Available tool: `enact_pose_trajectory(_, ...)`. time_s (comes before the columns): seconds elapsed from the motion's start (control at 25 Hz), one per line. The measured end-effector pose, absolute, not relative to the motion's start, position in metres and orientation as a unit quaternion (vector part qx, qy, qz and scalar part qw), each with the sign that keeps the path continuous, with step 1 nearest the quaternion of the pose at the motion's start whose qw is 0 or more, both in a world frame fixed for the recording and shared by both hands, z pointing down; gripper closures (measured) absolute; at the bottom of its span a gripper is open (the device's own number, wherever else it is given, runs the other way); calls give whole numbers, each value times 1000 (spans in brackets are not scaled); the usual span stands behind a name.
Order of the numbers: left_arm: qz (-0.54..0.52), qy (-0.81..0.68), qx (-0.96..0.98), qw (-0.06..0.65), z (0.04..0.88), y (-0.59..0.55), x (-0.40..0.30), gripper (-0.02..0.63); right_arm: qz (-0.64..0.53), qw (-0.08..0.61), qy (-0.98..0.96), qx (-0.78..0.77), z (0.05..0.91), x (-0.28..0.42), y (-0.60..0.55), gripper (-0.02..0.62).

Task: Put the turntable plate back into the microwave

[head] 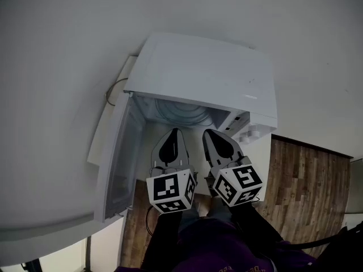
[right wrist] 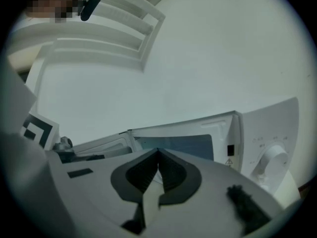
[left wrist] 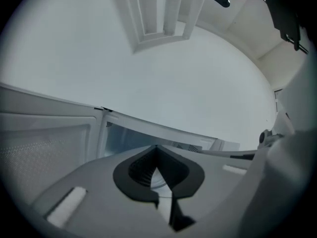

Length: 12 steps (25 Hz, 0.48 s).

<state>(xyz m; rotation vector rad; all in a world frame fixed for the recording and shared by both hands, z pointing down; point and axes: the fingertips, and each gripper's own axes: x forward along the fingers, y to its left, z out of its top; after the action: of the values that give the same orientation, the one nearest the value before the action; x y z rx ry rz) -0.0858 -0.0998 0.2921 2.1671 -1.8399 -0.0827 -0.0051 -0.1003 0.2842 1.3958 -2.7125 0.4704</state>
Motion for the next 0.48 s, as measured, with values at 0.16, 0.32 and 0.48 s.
enact_pose_trajectory(0.16, -27, -639, 756, 141, 290, -99, -82, 603, 139, 34, -880, 452, 282, -4, -97, 585)
enact_pose_trajectory(0.32, -22, -638, 757, 137, 290, -98, -79, 603, 120, 43, -883, 453, 280, -4, -95, 586)
enact_pose_trajectory(0.48, -16, -638, 757, 137, 292, -96, -79, 603, 123, 43, -883, 451, 279, -5, -94, 586)
